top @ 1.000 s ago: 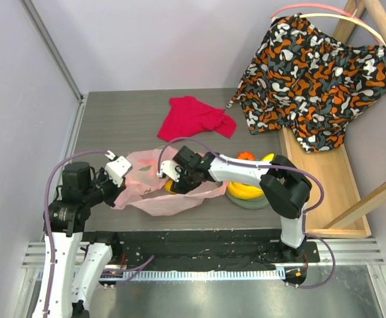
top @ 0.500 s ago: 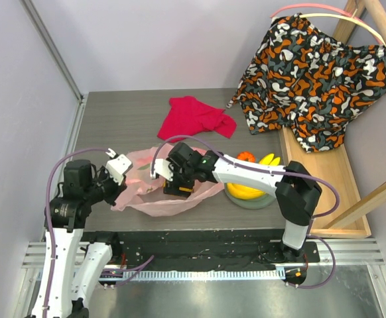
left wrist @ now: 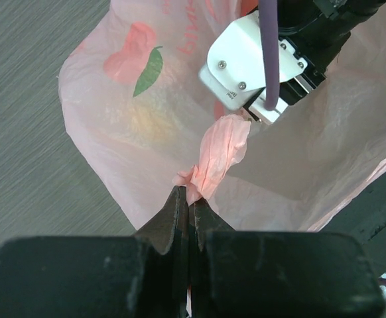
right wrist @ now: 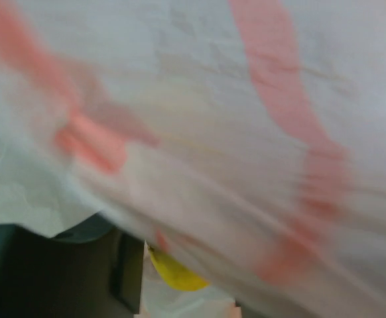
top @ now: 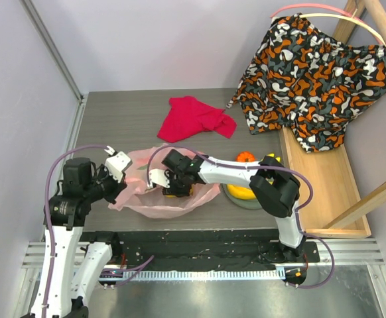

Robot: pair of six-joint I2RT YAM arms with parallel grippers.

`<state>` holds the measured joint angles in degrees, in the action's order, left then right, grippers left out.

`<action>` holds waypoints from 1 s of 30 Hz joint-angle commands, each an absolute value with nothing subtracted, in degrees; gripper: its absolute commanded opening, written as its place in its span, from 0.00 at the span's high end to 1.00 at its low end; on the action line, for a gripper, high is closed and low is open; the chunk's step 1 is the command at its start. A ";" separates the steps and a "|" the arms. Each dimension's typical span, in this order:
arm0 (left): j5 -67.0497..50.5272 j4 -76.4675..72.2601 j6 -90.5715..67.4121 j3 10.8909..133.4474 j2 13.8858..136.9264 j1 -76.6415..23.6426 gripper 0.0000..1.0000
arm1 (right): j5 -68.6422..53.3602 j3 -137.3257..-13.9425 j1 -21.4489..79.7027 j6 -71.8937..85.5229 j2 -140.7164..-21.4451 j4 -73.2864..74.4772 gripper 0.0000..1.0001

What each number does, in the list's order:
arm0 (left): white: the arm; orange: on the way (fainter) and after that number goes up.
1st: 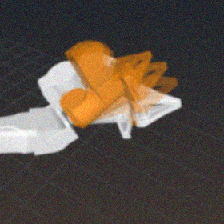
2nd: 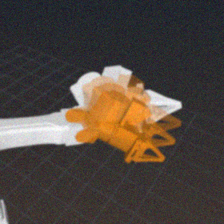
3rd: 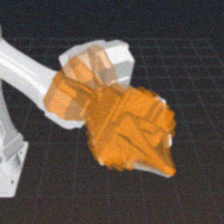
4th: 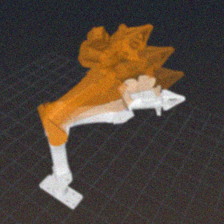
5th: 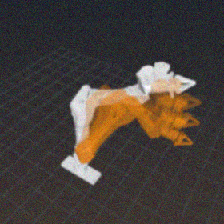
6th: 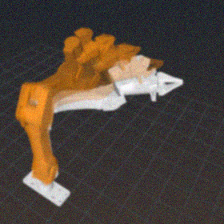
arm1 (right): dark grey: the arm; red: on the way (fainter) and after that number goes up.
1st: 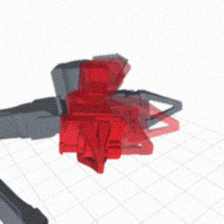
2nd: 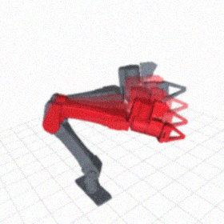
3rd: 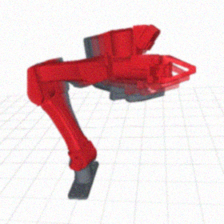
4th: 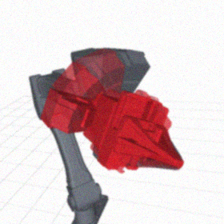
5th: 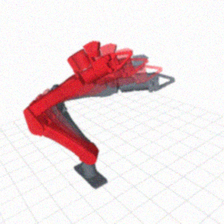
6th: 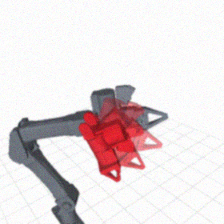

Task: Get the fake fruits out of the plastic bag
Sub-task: Take out the fake fruit from the plastic bag, then place the fake fruit on the plate.

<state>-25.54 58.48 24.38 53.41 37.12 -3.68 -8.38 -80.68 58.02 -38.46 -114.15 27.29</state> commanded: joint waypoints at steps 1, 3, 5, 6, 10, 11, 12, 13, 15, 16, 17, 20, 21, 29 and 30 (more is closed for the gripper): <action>-26.28 55.55 23.73 55.37 37.09 -3.78 1.00 | -9.22 -86.64 57.83 -39.30 -105.85 30.31 0.69; -26.28 54.67 23.82 55.11 37.35 -3.78 1.00 | -12.91 -92.51 56.78 -36.75 -102.85 33.38 0.74; -26.72 54.23 23.73 55.11 37.88 -3.78 1.00 | -21.15 -96.40 55.38 -35.16 -99.15 36.02 0.75; -26.54 53.62 23.47 55.19 38.49 -3.78 1.00 | -24.05 -98.50 54.76 -34.90 -98.01 37.60 0.75; -24.00 50.10 21.19 55.37 40.60 -3.78 1.00 | -28.47 -100.98 54.14 -35.59 -93.17 43.31 0.75; -23.82 49.31 20.83 55.55 40.95 -3.78 1.00 | -27.00 -100.73 53.97 -35.16 -91.42 44.46 0.75; -23.30 47.48 20.31 55.81 41.39 -3.78 1.00 | -26.03 -98.37 53.53 -33.94 -90.36 44.99 0.75; -22.77 46.50 18.56 55.90 42.53 -3.78 1.00 | -25.41 -96.70 52.31 -32.36 -89.22 44.74 0.75; -21.88 44.91 17.84 56.42 43.59 -3.78 1.00 | -23.30 -91.88 46.71 -27.35 -85.18 43.68 0.76; -21.88 44.65 18.02 56.69 43.94 -3.78 1.00 | -22.07 -90.45 44.41 -26.55 -83.60 43.42 0.76; -21.54 44.39 18.28 56.60 43.95 -3.78 1.00 | -20.58 -89.05 42.12 -26.46 -82.19 43.42 0.76; -21.36 44.38 19.68 55.72 43.51 -3.78 1.00 | -16.35 -84.91 30.00 -29.96 -78.14 45.60 0.76; -21.36 44.65 20.04 55.64 43.59 -3.78 1.00 | -14.52 -84.47 25.10 -32.32 -77.53 46.49 0.75; -22.15 45.79 19.43 55.37 43.95 -3.78 1.00 | -11.26 -72.28 14.95 -46.57 -75.24 56.16 0.72; -22.15 45.79 19.34 55.28 43.95 -3.78 1.00 | -10.29 -70.51 14.59 -47.45 -75.06 56.25 0.72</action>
